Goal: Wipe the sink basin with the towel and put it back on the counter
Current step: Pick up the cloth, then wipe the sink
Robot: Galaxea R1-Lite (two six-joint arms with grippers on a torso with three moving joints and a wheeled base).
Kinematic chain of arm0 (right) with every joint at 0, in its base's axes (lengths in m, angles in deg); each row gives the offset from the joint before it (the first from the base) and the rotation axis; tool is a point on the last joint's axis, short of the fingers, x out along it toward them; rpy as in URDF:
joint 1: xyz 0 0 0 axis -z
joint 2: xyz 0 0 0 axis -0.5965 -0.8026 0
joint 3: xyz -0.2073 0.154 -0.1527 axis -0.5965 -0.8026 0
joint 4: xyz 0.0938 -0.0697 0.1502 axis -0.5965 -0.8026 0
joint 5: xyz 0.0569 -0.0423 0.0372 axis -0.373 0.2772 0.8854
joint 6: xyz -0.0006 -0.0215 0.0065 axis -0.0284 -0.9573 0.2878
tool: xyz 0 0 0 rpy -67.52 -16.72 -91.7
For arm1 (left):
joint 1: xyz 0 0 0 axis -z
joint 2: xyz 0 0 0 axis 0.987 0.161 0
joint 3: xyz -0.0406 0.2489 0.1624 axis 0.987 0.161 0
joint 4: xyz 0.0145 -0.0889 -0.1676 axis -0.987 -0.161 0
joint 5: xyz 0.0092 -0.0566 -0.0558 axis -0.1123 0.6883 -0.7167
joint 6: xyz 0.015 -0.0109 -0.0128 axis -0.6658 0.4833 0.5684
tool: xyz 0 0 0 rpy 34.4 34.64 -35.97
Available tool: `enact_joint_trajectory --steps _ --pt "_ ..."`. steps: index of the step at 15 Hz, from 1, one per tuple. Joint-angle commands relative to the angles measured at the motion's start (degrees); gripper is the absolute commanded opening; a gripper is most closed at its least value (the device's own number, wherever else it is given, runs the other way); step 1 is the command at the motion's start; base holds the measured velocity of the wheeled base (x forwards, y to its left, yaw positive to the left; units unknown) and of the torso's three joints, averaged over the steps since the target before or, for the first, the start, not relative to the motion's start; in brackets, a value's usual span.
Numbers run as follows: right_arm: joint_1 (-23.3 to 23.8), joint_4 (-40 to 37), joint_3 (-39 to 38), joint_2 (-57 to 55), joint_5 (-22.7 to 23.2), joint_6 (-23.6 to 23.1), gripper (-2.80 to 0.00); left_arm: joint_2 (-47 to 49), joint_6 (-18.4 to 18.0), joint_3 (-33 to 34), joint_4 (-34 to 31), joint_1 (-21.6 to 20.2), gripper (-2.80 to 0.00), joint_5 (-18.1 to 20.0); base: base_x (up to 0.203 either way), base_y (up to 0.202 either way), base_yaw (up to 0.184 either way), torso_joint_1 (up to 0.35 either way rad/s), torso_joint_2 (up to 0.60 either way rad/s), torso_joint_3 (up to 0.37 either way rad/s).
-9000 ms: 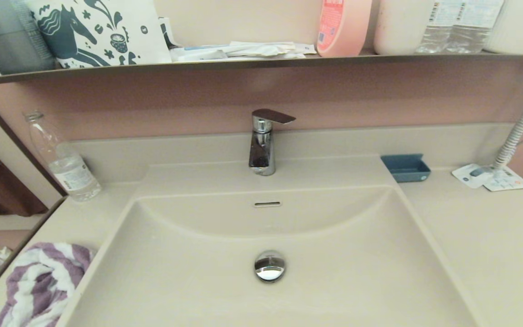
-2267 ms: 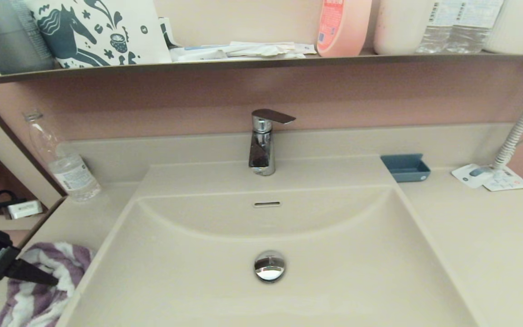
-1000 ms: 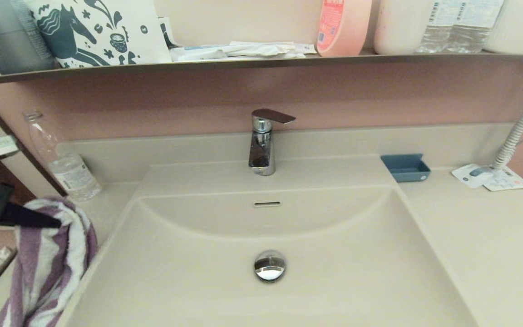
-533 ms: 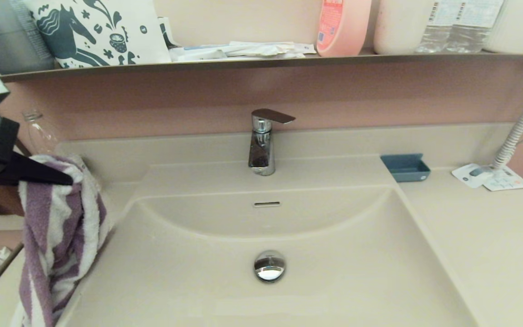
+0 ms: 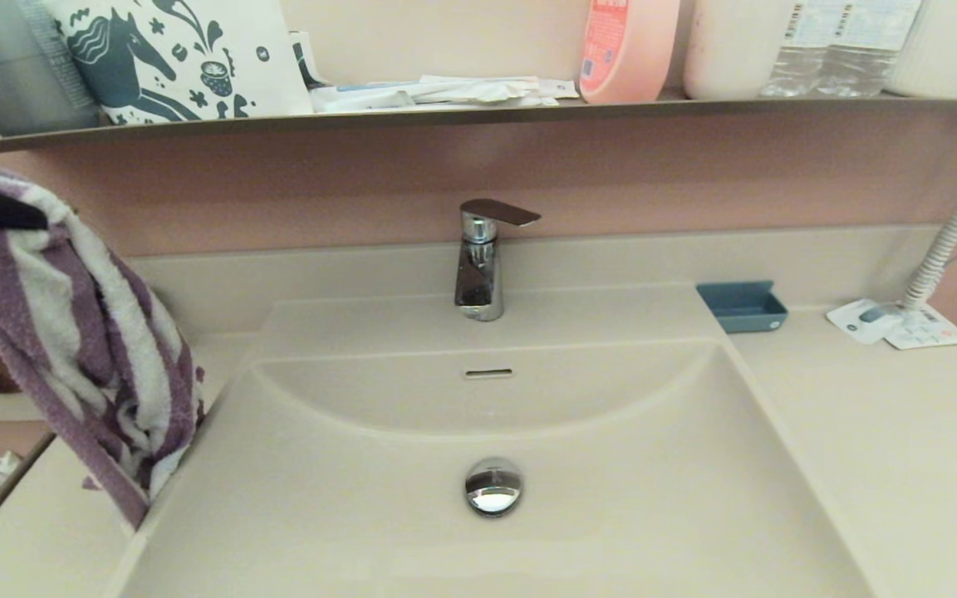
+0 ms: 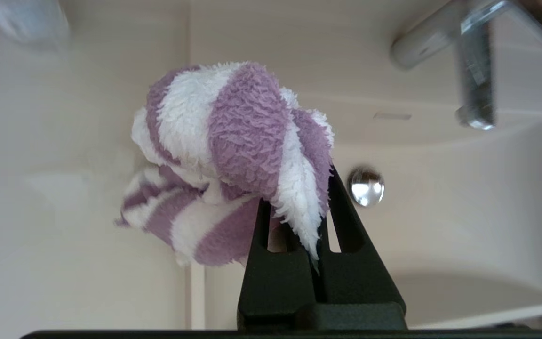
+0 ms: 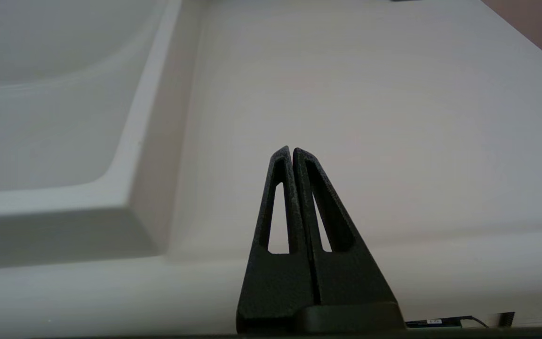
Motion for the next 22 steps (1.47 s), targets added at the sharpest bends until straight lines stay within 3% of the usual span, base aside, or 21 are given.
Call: enact_joint_trajectory --steps 1,5,7,10,13,14,19,22 --pt "0.0 0.0 0.0 0.0 0.0 0.0 -2.80 -1.2 0.1 -2.9 -0.3 3.6 -2.80 -2.4 0.000 0.000 0.000 0.000 0.00 0.000" --pt "0.0 0.0 0.0 0.0 0.0 0.0 -2.80 -2.6 0.1 -3.2 5.0 10.1 -2.80 -9.0 0.000 0.000 0.000 0.000 0.00 0.000" --pt "0.0 0.0 0.0 0.0 0.0 0.0 -2.80 -2.8 1.2 -3.1 6.2 11.6 -2.80 -9.3 0.000 0.000 0.000 0.000 0.00 0.000" --pt "0.0 0.0 0.0 0.0 0.0 0.0 -2.80 -1.9 4.8 -3.2 14.0 16.9 -2.80 -11.7 0.000 0.000 0.000 0.000 0.00 0.000" --pt "0.0 0.0 0.0 0.0 0.0 0.0 -2.80 -0.9 5.0 -3.0 17.7 26.9 -2.80 -21.0 0.000 0.000 0.000 0.000 0.00 0.000" --pt "0.0 0.0 0.0 0.0 0.0 0.0 -2.80 -0.8 5.2 -2.0 18.0 28.4 -2.80 -23.2 0.000 0.000 0.000 0.000 0.00 0.000" --pt "0.0 0.0 0.0 0.0 0.0 0.0 -2.80 -4.0 11.1 18.8 19.7 28.9 -2.80 -22.3 0.000 0.000 0.000 0.000 0.00 0.000" --pt "0.0 0.0 0.0 0.0 0.1 0.0 -2.80 -7.3 11.9 35.9 30.1 28.0 -2.80 -21.2 0.000 0.000 0.000 0.000 0.00 0.000"
